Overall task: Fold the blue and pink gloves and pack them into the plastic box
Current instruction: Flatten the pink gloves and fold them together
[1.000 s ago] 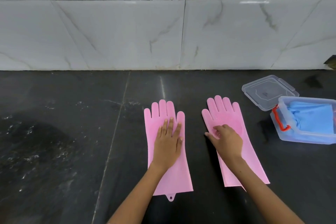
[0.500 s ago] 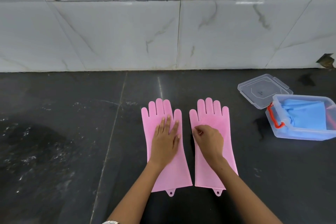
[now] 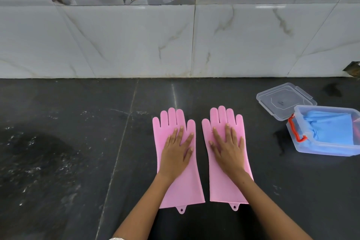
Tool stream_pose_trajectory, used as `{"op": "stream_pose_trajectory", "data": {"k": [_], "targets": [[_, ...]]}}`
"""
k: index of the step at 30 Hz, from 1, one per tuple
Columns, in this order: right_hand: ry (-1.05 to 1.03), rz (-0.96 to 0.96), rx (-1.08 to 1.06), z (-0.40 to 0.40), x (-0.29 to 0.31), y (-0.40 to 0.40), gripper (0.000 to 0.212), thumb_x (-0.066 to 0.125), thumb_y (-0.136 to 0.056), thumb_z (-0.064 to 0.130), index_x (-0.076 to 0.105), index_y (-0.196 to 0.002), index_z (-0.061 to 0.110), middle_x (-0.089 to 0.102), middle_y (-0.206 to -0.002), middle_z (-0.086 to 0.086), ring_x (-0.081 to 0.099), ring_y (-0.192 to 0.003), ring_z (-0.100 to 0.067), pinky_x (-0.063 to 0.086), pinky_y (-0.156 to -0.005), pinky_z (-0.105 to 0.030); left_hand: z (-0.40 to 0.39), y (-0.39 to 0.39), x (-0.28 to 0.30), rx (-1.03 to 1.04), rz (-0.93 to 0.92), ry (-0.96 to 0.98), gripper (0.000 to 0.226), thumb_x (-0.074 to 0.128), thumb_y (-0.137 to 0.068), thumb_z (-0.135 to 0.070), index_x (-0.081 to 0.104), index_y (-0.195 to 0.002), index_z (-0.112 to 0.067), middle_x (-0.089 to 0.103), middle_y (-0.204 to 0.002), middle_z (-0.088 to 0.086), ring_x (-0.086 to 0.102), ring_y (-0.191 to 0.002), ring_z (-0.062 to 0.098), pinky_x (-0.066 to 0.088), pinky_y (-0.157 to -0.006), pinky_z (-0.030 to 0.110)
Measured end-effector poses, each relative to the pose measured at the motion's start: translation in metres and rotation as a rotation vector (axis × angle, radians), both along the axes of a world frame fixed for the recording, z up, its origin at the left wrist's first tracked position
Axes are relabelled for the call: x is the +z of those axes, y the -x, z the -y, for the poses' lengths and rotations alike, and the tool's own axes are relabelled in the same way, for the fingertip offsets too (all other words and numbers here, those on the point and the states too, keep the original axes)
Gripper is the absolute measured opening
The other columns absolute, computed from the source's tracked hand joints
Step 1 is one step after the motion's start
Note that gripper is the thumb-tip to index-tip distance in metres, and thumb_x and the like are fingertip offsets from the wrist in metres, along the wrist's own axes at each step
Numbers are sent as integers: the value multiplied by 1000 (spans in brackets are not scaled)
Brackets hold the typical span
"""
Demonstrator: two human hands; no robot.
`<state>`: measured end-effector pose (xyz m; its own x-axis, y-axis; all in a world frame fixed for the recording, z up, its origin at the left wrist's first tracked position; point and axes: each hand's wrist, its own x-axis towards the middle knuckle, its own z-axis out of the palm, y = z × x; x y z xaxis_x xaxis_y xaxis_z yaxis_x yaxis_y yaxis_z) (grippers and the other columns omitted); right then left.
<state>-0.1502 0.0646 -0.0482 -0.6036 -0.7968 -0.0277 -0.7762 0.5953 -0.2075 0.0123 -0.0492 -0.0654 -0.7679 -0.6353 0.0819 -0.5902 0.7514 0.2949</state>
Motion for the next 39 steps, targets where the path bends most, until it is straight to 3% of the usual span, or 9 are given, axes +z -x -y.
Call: {"op": "stream_pose_trajectory", "data": {"k": [6, 11, 16, 20, 25, 32, 35, 37, 39], "targets": [[3, -9, 3, 0, -1, -2, 57, 26, -96, 51, 11, -148, 34, 3, -159, -8, 6, -146, -29, 3, -116, -53, -1, 1, 0, 13, 30, 17, 55, 23, -101, -43, 2, -150, -35, -5, -160, -3, -11, -147, 17, -7, -117, 31], [-7, -27, -2, -3, -1, -7, 71, -3, -84, 61, 7, -149, 34, 0, -160, -7, 2, -147, -27, 0, -117, -51, -1, 2, 0, 24, 36, 21, 55, 22, -101, -43, -1, -150, -34, -6, -160, -3, -12, -146, 17, -8, -117, 31], [25, -18, -9, -5, -3, -11, 73, -3, -84, 61, 12, -149, 32, 4, -159, -8, 4, -147, -29, 1, -117, -52, -2, 1, 1, 19, 16, 17, 55, 24, -101, -42, 3, -150, -34, -4, -160, -3, -8, -147, 18, -6, -117, 31], [5, -41, -8, -6, -4, -11, 83, -20, -78, 66, 9, -149, 32, 2, -160, -6, 2, -147, -28, -2, -116, -50, -1, 1, -1, 22, 19, 18, 55, 22, -101, -44, -1, -150, -35, -6, -160, -3, -10, -147, 17, -7, -117, 30], [2, -34, -4, -5, -2, -11, 86, -24, -77, 65, 9, -149, 31, 2, -160, -7, 2, -147, -28, -4, -116, -49, -2, 2, -1, 27, 21, 17, 55, 21, -101, -44, -5, -148, -35, -7, -160, -4, -11, -146, 17, -7, -117, 31], [-25, -19, -1, -6, -2, -10, 74, -10, -84, 64, 6, -149, 31, 0, -160, -6, 1, -147, -27, -4, -116, -49, -3, 2, -2, 32, 31, 12, 55, 20, -101, -44, -5, -149, -34, -7, -160, -3, -13, -146, 16, -9, -117, 31], [22, 39, 12, -10, 3, -8, 61, 20, -96, 54, 7, -149, 27, 2, -160, -6, 1, -147, -24, -2, -118, -49, -2, 0, 1, 19, 37, 3, 55, 20, -101, -43, -6, -148, -35, -9, -160, -3, -14, -146, 17, -8, -118, 33], [129, 70, -14, -20, 10, -5, 58, 34, -96, 47, 20, -148, 23, 15, -158, -5, 13, -146, -23, 3, -117, -47, -3, 1, 4, 23, 33, -13, 54, 19, -101, -43, -4, -149, -33, -9, -160, -1, -14, -146, 17, -9, -117, 33], [245, 82, -78, -36, 18, 2, 48, 48, -94, 39, 43, -138, 21, 34, -151, -5, 33, -139, -25, 18, -115, -46, -6, 5, 9, 63, 15, -66, 54, 19, -101, -42, 0, -151, -31, -8, -160, 1, -14, -146, 18, -10, -116, 34]]}}
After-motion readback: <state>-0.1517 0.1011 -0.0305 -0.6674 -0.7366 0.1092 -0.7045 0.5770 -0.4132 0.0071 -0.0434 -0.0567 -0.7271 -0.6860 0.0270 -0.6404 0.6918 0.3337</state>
